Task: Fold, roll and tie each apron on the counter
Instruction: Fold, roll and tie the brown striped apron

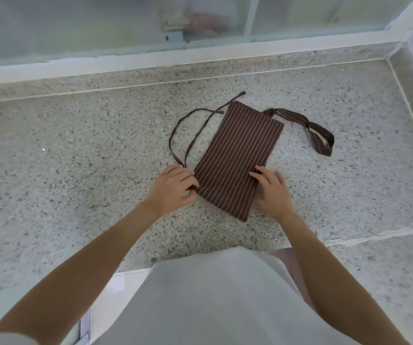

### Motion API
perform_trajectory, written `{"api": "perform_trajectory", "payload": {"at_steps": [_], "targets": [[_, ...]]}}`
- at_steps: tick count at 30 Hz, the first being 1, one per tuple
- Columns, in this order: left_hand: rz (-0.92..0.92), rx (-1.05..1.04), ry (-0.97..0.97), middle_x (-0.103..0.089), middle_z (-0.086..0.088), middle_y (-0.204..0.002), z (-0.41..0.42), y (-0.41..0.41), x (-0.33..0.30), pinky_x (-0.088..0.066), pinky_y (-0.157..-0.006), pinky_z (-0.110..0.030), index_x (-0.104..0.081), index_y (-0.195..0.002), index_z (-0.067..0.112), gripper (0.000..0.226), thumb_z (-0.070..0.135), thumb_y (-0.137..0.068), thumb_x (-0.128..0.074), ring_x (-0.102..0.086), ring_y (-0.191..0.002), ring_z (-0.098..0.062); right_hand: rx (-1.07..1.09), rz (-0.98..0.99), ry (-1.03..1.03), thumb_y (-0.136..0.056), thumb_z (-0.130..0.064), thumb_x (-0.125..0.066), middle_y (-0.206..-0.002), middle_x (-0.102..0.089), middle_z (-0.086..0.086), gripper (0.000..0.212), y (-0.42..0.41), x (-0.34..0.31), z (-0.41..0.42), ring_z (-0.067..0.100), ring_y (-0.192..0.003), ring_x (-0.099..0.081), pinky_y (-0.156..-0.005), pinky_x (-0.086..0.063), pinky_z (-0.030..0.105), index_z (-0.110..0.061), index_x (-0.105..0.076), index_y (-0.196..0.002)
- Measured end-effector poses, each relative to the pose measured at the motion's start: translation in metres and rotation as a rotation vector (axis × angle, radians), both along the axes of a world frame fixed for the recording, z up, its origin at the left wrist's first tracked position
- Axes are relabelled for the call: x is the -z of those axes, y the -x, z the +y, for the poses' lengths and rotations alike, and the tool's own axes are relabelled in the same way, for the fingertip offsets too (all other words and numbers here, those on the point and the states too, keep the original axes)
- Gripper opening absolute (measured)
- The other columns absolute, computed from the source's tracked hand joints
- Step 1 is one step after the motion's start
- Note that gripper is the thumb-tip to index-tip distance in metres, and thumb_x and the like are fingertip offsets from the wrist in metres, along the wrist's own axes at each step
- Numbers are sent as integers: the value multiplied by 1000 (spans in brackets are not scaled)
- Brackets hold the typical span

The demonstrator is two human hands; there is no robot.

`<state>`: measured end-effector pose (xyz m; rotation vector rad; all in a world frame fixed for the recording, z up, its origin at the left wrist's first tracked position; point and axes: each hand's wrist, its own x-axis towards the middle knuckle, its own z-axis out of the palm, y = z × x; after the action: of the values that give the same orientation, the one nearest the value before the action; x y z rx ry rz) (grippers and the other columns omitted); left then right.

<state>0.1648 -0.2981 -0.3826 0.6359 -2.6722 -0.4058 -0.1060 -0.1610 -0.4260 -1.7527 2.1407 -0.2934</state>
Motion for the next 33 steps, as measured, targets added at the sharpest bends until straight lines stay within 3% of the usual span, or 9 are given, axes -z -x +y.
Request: {"api": "perform_trajectory", "payload": {"at_steps": [2, 4, 6, 11, 18, 22, 27, 30, 33], "targets": [[115, -49, -31, -69, 4, -79, 3, 14, -24, -44, -83, -19, -70, -81, 14, 14, 20, -78, -59, -59, -75, -5, 62, -105, 21, -78, -16, -70, -134, -51, 2, 44, -2, -6, -3, 18, -127, -44, -116, -15, 45, -17, -60, -121], [184, -65, -45, -67, 6, -76, 1, 28, -45, -43, -65, -13, -70, -85, 14, 13, 20, -81, -58, -53, -64, 0, 190, -216, 119, -83, -18, -68, -100, -65, -1, 5, -6, -11, -2, 18, -98, -58, -102, -34, 43, -21, -68, -87], [217, -67, -60, -68, 4, -81, -12, 47, -58, -45, -54, -15, -70, -92, 14, 16, 23, -87, -57, -58, -59, -5, 380, -358, 184, -88, -19, -62, -73, -59, -4, 16, -8, -14, -3, 16, -75, -54, -79, -43, 36, -16, -61, -73], [156, -230, -343, -71, 1, -99, -67, 96, -63, -56, -75, -31, -70, -106, 17, 20, 26, -90, -61, -66, -80, -10, 666, -484, 144, -91, -28, -59, -81, -64, -5, 16, -3, -17, -14, 8, -73, -57, -60, -41, 22, -13, -62, -93], [-125, -312, -507, -72, 0, -97, -127, 145, -13, -43, -74, -17, -71, -108, 21, 23, 30, -89, -61, -62, -79, -8, 917, -421, 158, -92, -24, -58, -78, -63, -5, 11, 6, -14, -23, 16, -76, -64, -62, -40, 24, -14, -61, -91], [-163, -308, -523, -72, 1, -99, -138, 158, 6, -37, -69, -10, -70, -108, 20, 23, 30, -90, -60, -55, -75, -2, 879, -366, 115, -90, -35, -59, -81, -67, -5, 20, 6, -18, -29, 3, -65, -59, -62, -42, 18, -16, -60, -97], [-169, -301, -527, -70, 4, -106, -143, 160, 23, -49, -78, -24, -70, -107, 22, 22, 31, -90, -60, -63, -86, -11, 747, -219, 15, -86, -36, -63, -91, -65, -2, 32, 0, -8, -36, 19, -77, -63, -84, -48, 42, -22, -49, -110], [-109, -239, -394, -69, 3, -105, -146, 163, 27, -48, -83, -31, -68, -110, 24, 22, 29, -91, -59, -59, -92, -16, 524, 20, 108, -87, -30, -61, -110, -57, 4, 35, 4, -12, -38, 22, -94, -58, -83, -45, 37, -17, -52, -118], [-26, -153, -233, -65, 0, -112, -140, 165, 18, -37, -95, -30, -65, -114, 19, 27, 32, -92, -56, -52, -107, -21, 140, 129, 233, -89, -36, -55, -130, -51, 6, 34, 19, -14, -37, 25, -121, -47, -100, -38, 42, -18, -54, -118]]}}
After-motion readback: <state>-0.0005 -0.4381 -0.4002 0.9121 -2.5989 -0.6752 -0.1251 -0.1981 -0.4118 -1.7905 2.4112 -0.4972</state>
